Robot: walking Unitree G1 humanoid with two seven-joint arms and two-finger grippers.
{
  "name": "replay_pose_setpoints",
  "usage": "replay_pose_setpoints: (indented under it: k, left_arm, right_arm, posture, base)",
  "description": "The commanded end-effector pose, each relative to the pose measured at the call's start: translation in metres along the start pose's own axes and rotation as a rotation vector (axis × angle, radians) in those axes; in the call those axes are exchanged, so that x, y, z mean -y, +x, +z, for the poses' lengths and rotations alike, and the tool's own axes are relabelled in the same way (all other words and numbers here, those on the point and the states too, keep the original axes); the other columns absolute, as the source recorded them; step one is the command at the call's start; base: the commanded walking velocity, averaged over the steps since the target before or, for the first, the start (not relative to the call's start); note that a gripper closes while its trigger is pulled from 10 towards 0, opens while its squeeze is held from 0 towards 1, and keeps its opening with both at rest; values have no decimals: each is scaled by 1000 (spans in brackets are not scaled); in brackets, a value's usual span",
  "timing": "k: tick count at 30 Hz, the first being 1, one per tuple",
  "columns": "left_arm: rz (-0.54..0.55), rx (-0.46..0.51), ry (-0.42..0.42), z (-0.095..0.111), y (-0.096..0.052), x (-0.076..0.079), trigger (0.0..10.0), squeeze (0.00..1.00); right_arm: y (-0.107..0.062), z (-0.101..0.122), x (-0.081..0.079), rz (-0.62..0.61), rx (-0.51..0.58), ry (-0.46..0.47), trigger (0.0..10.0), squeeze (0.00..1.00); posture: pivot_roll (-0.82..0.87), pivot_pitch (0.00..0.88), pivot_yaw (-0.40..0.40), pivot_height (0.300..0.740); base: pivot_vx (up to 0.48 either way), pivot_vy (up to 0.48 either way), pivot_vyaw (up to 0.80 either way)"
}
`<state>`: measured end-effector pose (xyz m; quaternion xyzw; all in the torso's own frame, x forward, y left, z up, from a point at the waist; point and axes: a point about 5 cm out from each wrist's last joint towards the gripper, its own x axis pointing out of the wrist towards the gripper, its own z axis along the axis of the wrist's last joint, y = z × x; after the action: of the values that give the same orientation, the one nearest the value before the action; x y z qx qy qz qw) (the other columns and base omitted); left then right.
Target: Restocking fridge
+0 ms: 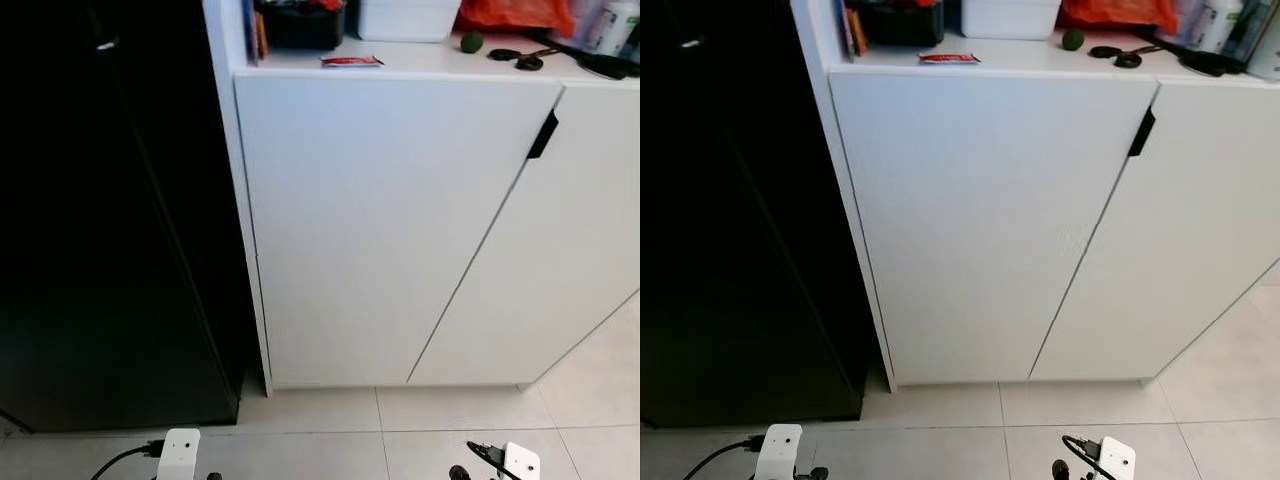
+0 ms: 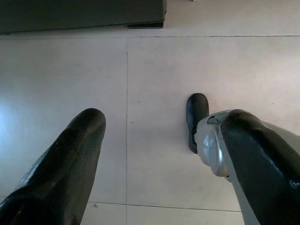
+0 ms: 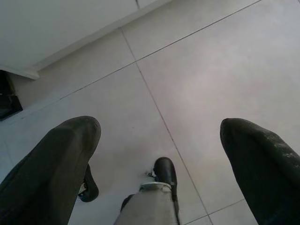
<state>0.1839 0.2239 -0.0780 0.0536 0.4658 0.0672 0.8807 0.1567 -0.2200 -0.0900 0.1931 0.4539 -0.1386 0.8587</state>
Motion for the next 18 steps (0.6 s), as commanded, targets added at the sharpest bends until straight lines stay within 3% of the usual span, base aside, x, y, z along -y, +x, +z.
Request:
replay_pose_setpoints:
  k: [1,4,8,10,18]
  left_arm:
    - [-1,-18,-7,-4,0,-1,10000,0]
    - [-1,-20,-4,-4,-1,0,10000,0]
    - [-1,-21,-3,-5,-1,0,10000,0]
    - [-1,-23,-2,-5,-1,-1,10000,0]
    - [-2,-24,3,-6,-1,-1,10000,0]
  right_arm:
    - [0,0,2,-9,3,6,10000,0]
    - [-1,0,3,-4,-9,-42,10000,0]
    - [-1,1,4,-9,-3,-67,10000,0]
    - [-1,0,4,-11,3,-40,10000,0]
    - [-1,-1,2,8,-1,-32,10000,0]
  posture:
    - [94,0,-53,740]
    - [95,0,-53,740]
    - [94,0,-53,740]
    - [94,0,-52,740]
    - [93,0,-50,740]
  base:
    - [0,277,0]
    - [0,276,0]
    - [0,277,505]
    - [0,279,634]
    - [0,280,0]
